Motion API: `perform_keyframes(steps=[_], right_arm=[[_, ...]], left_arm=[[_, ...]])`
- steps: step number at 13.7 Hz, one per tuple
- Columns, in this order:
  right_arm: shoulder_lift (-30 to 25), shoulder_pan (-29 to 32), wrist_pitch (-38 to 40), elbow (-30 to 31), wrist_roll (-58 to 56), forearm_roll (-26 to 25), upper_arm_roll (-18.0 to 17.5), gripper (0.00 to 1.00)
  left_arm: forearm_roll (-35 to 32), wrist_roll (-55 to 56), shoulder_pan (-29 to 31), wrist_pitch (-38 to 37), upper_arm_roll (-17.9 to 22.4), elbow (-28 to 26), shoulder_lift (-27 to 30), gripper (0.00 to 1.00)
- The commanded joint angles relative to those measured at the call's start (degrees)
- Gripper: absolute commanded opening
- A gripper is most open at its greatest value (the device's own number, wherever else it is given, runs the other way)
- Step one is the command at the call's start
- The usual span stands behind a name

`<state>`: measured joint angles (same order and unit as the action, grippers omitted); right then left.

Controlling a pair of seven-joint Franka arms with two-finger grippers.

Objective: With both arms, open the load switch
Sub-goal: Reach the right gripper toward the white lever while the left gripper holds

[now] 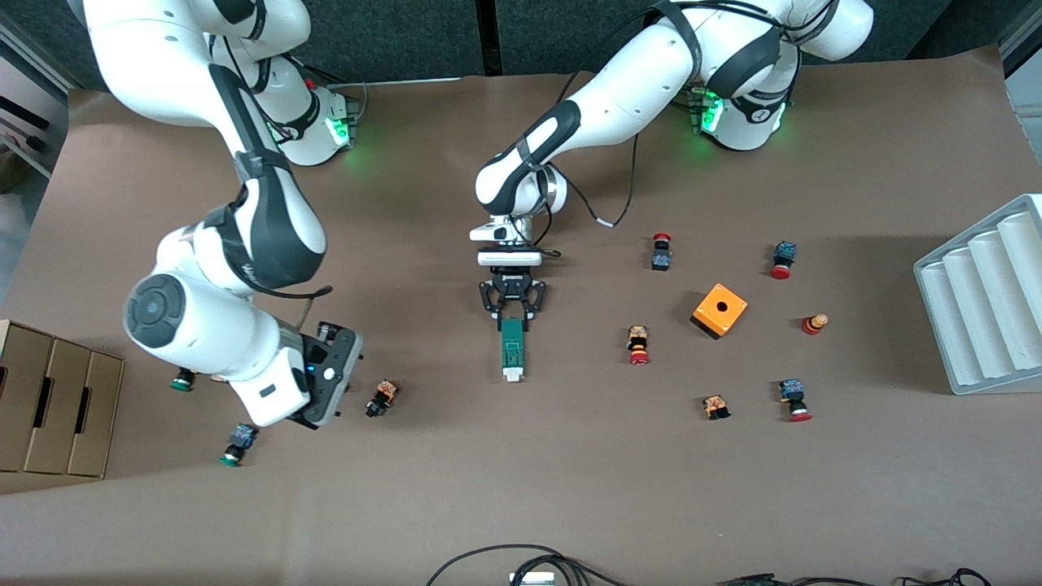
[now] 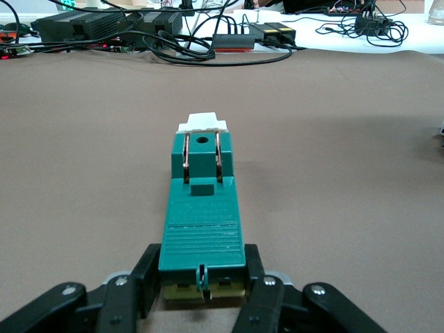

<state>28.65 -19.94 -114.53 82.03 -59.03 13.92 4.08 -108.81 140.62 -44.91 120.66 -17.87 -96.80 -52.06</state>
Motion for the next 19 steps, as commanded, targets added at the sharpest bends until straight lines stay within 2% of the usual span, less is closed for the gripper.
perform_keyframes(steps=[1,5,12,19], right_arm=[[3.5,-1.1,-2.2,-2.7,-0.6,2.9,0.5,0.99],[5.4,-3.4,-6.3,-2.7,-0.6,3.2,0.6,0.99],[9.8,-7.0,-11.9,-4.0,-1.4,4.1,0.8,0.98],[14.7,-14.2,-17.5,-5.7,-4.0,3.7,2.1,0.98]], left_arm=[[-1.0,1.7,-0.8,-0.7,0.5,0.1,-0.2,0.38],[-1.0,1.7,-0.8,-0.7,0.5,0.0,-0.2,0.33],[-1.0,1.7,-0.8,-0.8,0.5,0.0,-0.2,0.33],[-1.0,1.7,-0.8,-0.8,0.6,0.0,-0.2,0.33]])
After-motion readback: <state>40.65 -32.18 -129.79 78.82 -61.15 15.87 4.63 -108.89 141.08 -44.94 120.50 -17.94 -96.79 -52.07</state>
